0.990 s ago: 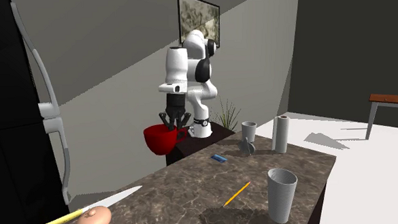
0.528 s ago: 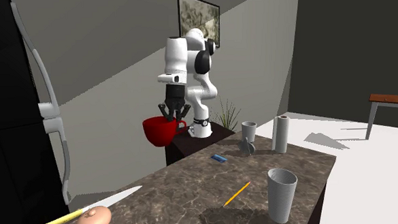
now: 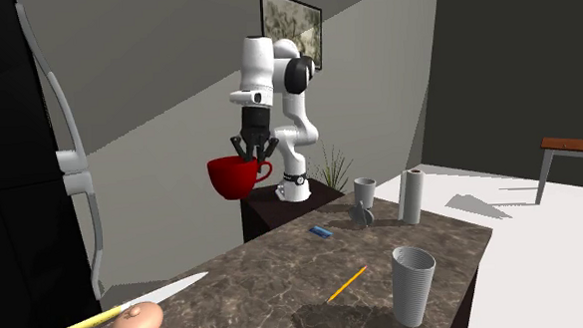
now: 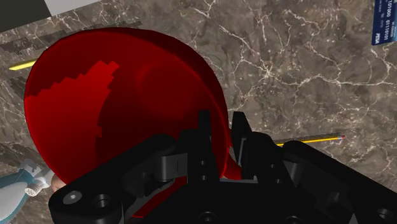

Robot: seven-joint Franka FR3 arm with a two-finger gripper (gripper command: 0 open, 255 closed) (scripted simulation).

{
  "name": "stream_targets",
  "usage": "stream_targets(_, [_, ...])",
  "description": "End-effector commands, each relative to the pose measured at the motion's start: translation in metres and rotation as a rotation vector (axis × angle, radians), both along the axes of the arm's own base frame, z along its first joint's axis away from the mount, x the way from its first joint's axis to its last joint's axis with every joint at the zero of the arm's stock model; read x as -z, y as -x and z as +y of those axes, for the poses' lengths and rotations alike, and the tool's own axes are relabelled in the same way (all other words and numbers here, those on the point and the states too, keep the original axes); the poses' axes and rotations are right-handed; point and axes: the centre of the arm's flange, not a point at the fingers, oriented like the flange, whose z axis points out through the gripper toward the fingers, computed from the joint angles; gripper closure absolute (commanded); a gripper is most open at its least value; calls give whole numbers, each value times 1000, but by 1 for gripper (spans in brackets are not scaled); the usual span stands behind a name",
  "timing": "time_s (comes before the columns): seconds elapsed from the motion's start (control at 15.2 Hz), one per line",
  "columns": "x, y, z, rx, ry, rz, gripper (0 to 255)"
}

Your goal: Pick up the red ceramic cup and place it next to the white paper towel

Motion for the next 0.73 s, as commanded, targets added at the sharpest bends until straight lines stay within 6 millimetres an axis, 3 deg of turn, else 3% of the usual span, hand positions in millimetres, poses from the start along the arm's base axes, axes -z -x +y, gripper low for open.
stream_targets(0.0, [-12,0,0,0,0,-1,255])
stream_targets(0.4, [-41,0,0,0,0,-1,255])
stream_targets(0.66, [-42,-21,48,0,0,-1,255])
